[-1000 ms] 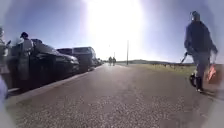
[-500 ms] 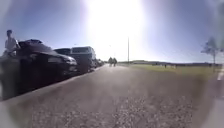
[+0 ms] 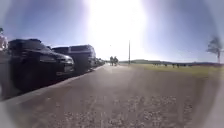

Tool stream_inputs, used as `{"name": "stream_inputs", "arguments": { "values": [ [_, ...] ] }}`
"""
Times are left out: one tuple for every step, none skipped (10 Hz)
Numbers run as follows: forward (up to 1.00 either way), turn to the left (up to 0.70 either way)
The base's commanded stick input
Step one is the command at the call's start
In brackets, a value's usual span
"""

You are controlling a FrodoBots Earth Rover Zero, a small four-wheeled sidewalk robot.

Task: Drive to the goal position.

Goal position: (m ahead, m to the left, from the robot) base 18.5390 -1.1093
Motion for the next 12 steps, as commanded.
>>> {"name": "stream_inputs", "arguments": {
  "values": [
    [1.00,0.00],
    [1.00,0.00],
    [1.00,0.00],
    [1.00,0.00],
    [1.00,0.00],
    [1.00,0.14],
    [1.00,0.30],
    [1.00,0.40],
    [1.00,0.40],
    [1.00,0.32],
    [1.00,0.14],
    [1.00,0.00]
  ]
}}
